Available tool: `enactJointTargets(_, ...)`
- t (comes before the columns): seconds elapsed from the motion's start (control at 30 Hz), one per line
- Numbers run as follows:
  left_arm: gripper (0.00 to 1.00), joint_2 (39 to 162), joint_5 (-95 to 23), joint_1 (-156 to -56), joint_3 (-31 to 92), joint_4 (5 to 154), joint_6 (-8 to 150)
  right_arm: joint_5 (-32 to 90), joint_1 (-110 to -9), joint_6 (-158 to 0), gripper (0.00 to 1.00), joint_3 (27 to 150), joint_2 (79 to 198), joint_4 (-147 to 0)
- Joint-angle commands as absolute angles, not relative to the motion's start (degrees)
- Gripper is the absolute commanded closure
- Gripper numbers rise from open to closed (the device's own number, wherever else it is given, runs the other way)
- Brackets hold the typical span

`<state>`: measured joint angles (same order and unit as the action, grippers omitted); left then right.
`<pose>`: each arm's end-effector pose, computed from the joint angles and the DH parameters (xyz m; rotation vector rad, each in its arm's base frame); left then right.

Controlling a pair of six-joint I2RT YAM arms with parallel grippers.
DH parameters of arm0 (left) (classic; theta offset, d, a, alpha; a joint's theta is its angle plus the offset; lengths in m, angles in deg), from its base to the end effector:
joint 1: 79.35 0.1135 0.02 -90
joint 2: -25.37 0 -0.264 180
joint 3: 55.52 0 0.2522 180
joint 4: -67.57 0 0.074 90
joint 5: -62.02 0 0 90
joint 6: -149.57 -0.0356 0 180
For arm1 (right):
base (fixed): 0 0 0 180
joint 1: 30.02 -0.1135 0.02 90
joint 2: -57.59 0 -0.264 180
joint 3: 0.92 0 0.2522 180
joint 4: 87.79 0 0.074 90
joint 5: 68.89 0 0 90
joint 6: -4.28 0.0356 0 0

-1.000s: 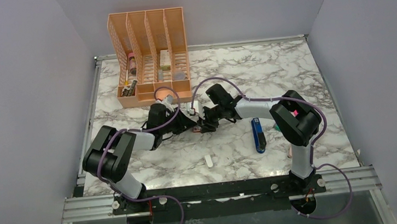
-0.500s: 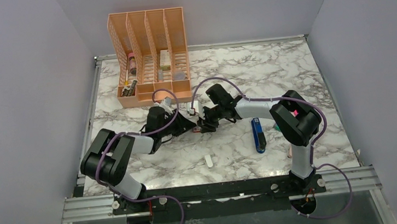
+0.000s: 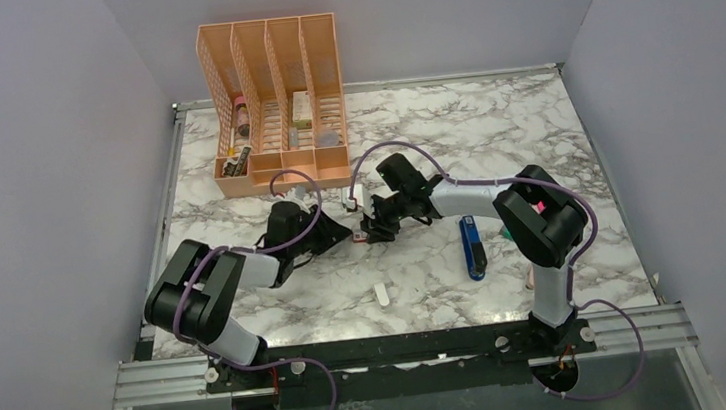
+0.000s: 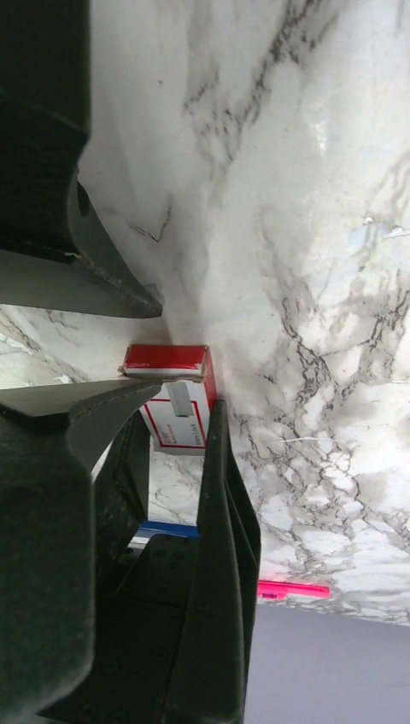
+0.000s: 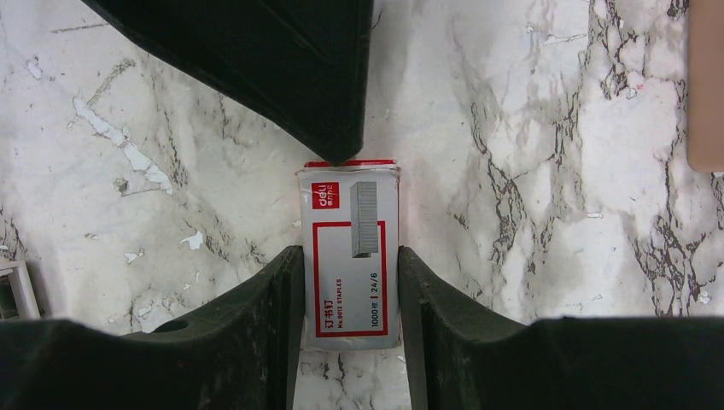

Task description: Load the staples into the stapler

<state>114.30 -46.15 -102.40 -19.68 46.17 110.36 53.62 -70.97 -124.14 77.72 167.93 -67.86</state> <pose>0.2333 -0.1113 0.1192 -0.3502 2.2693 -1.0588 0.2827 0.2707 0.1470 -1.7167 1.6883 0.7167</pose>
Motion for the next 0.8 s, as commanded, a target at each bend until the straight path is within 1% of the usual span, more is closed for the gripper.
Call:
enactJointTargets(0.0, 0.68, 116.3, -48.6, -102.9, -17.3, 45.4, 109.3, 52.6, -71.6, -124.1, 0.54, 78.5, 168.4, -65.2)
enactJointTargets(0.3, 0.70, 117.2, -52.0, -103.9, -16.1, 44.0, 108.2, 52.7, -71.9, -123.6, 0.55, 78.5, 168.8, -66.0)
enactJointTargets(0.77, 0.71, 120.1, -53.4, -105.4, -15.3, 42.1, 108.6, 54.1, -72.6, -123.6, 0.55, 79.5, 169.3, -67.0)
